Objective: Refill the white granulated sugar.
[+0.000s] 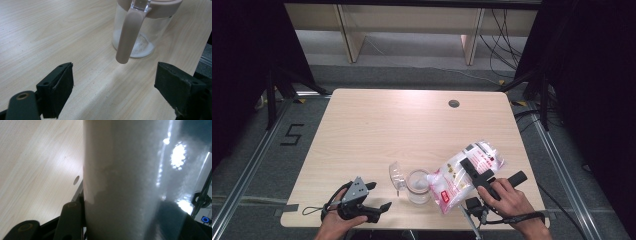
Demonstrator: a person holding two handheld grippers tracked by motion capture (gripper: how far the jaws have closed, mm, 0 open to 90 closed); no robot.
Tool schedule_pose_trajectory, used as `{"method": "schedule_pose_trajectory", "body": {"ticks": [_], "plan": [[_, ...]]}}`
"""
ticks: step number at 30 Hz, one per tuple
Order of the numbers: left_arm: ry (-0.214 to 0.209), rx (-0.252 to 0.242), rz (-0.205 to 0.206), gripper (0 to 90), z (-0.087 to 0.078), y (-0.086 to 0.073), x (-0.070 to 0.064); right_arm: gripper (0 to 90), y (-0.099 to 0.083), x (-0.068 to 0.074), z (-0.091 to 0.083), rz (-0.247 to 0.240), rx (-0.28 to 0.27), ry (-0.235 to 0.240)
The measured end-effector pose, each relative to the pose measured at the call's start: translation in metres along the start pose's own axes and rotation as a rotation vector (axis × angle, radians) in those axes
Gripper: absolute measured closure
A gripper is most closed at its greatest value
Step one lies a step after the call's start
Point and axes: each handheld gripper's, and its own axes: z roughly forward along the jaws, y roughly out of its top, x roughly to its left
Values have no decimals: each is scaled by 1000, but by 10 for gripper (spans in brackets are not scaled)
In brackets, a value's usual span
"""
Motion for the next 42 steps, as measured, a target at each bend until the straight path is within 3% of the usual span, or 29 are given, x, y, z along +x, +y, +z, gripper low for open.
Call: {"method": "schedule_pose_trajectory", "body": {"ticks": [1, 2, 3, 6, 8, 10, 17, 18, 19, 20, 21, 42], "plan": [[0, 0, -2, 151, 0, 0, 0, 551, 0, -1, 0, -9, -4, -1], [0, 0, -2, 151, 0, 0, 0, 551, 0, 5, -3, 75, 47, 8], [0, -1, -2, 151, 0, 0, 0, 552, 0, 7, -4, 108, 56, 12], [2, 0, -2, 151, 0, 0, 0, 553, 0, 5, -4, 79, 50, 14], [7, 6, 5, 151, -1, 0, 0, 554, 1, 7, -5, 98, 58, 13], [8, 6, 4, 151, -1, 0, 0, 554, 1, 6, -4, 77, 47, 8], [8, 6, 5, 151, -1, 0, 0, 557, 1, 6, -5, 94, 55, 5], [5, 4, -21, 151, 0, -1, -1, 557, 1, 6, -6, 95, 55, 4], [5, 4, -23, 151, 0, -1, -1, 557, 1, 5, -6, 93, 54, 1], [7, 5, -22, 151, 0, 0, -1, 557, 1, 5, -6, 94, 52, 3], [8, 7, 6, 151, -1, 0, 0, 558, 1, 4, -6, 94, 53, 6], [8, 5, 5, 151, -1, 0, 0, 564, 1, 4, -7, 93, 54, 2]]}}
